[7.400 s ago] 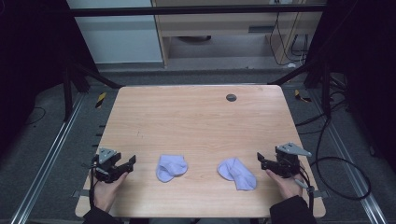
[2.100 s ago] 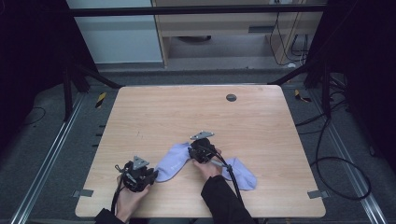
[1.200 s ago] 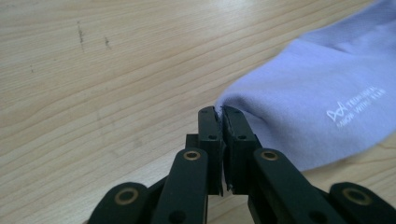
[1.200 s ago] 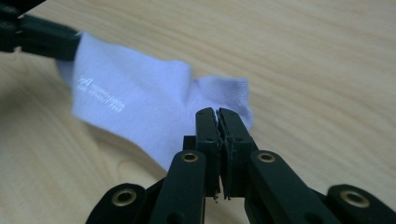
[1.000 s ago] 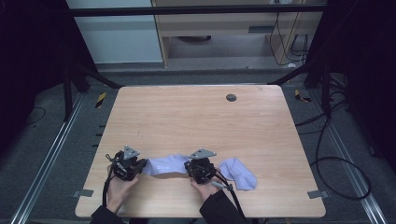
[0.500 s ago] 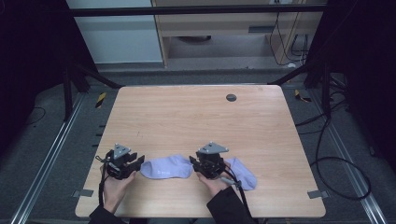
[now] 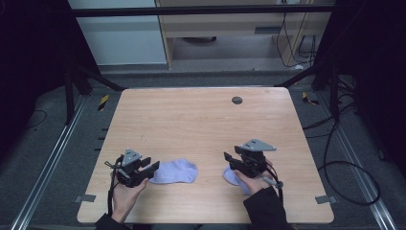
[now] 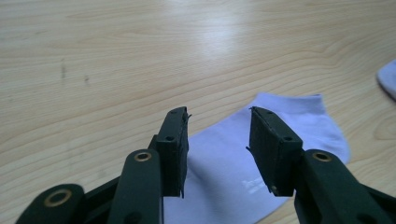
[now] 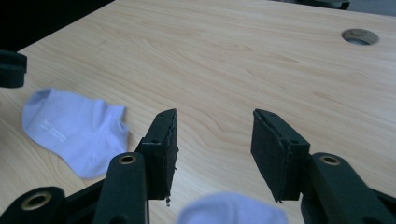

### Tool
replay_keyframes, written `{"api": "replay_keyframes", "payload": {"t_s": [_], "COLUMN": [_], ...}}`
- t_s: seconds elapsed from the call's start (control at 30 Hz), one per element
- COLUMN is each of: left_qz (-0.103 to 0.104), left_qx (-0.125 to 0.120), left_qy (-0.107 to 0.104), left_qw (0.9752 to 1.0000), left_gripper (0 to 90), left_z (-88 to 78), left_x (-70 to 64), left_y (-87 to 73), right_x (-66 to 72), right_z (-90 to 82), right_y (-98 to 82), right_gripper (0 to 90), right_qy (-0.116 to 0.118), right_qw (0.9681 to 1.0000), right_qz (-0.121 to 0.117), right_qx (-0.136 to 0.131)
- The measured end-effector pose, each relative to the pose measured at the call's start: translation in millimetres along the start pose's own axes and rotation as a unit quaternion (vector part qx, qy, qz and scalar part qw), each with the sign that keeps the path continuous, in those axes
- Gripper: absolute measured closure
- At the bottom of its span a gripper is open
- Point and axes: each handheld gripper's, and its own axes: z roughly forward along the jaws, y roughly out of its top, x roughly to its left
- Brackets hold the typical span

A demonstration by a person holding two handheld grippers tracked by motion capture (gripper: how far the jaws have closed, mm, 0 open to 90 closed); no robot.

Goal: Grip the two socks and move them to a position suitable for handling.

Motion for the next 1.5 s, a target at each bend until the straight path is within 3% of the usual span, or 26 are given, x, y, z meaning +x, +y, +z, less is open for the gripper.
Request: {"api": "replay_keyframes", "payload": {"t_s": [0.23,0.43,0.63,0.87,1.17,1.23,1.5], "left_qz": [0.023,0.045,0.066,0.075,0.075,0.066,0.094], "left_qx": [0.008,0.016,0.021,0.027,0.041,0.043,0.057], "left_qy": [-0.026,-0.049,-0.061,-0.077,-0.103,-0.113,-0.105], "left_qw": [0.9994,0.9977,0.9958,0.9939,0.9910,0.9904,0.9884], "left_gripper": [57.6,59.7,60.0,61.7,64.5,64.5,64.5], "left_z": [9.8,26.1,41.5,61.1,92.4,100.4,121.2], "left_x": [-26.4,-55.5,-80.3,-106.7,-141.2,-148.7,-170.8], "left_y": [6.1,13.8,22.1,29.4,28.3,27.7,25.2], "right_x": [-24.9,-30.4,-26.9,-25.4,-22.7,-22.3,-18.1], "right_z": [-34.6,-54.1,-56.5,-51.8,-47.0,-44.7,-38.1], "right_y": [-25.2,-45.7,-57.0,-69.3,-79.5,-81.9,-86.2], "right_gripper": [51.7,54.4,56.0,58.4,60.9,61.7,63.0], "right_qy": [-0.010,-0.006,0.005,0.010,0.021,0.025,0.039], "right_qw": [0.9999,0.9999,0.9995,0.9984,0.9965,0.9959,0.9930], "right_qz": [-0.003,-0.010,-0.017,-0.024,-0.030,-0.029,-0.040], "right_qx": [0.003,0.012,0.027,0.050,0.074,0.082,0.104]}}
